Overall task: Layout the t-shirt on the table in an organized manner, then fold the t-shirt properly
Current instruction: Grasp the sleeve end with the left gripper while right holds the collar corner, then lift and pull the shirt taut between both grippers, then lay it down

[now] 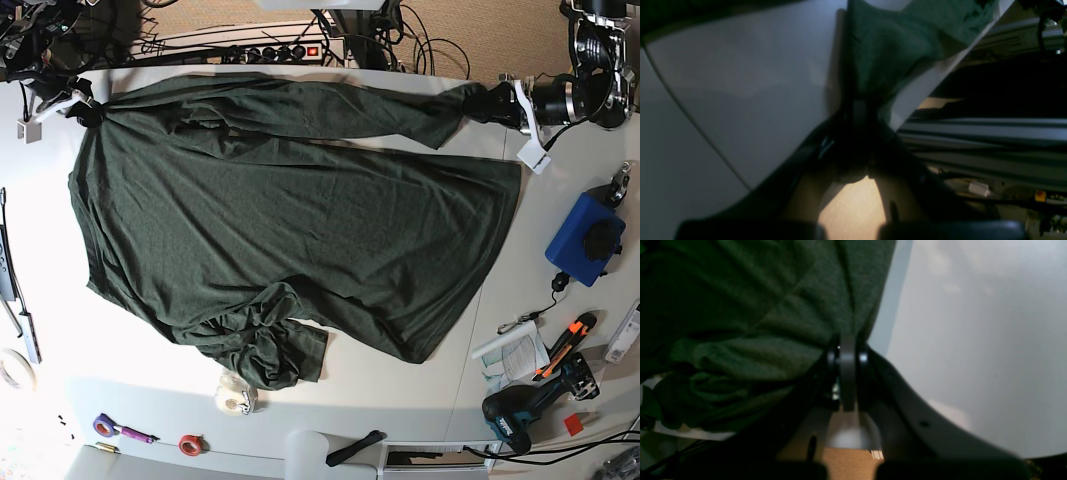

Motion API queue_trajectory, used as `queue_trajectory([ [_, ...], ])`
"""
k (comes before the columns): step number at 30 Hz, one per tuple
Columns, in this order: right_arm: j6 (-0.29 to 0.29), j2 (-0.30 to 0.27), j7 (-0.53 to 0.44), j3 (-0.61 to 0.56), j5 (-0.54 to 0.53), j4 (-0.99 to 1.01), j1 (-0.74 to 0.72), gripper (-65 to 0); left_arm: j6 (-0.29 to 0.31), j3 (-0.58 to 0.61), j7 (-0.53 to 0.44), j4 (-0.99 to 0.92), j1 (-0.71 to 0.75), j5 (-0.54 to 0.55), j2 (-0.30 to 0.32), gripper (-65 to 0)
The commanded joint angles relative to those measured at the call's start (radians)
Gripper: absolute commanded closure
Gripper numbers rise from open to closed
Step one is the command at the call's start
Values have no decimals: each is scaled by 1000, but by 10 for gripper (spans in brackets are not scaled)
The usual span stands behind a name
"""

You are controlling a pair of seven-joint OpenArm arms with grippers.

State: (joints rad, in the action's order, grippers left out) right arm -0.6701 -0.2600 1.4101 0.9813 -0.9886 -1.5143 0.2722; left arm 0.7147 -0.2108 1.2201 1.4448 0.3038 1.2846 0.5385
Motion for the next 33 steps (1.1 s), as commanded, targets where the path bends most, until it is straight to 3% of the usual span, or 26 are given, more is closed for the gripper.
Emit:
queue_trajectory([
  [1, 1, -21, -14, 6, -34, -18, -1, 0, -17, 5, 64, 6, 8, 7, 11, 0],
  [6, -19, -30, -14, 6, -169, -18, -1, 0, -17, -24, 126, 123, -13, 181, 10, 0],
  [13, -19, -86, -14, 6, -250, -18, -2, 0, -17, -201, 103, 351, -70, 195, 10, 0],
  [17, -28, -104, -14, 6, -307, -18, -19, 0, -17, -257, 87, 388, -141, 193, 10, 0],
  [20, -28, -105, -14, 6, -313, -18, -54, 0, -17, -256, 48, 388, -193, 158, 8, 0],
  [25, -28, -105, -14, 6, -312, -18, -135, 0, -17, -256, -99, 387, -268, -18, 5, 0],
  [33, -28, -103, -14, 6, -158, -17, -186, 0, -17, -256, -120, 384, -263, -127, 5, 0],
])
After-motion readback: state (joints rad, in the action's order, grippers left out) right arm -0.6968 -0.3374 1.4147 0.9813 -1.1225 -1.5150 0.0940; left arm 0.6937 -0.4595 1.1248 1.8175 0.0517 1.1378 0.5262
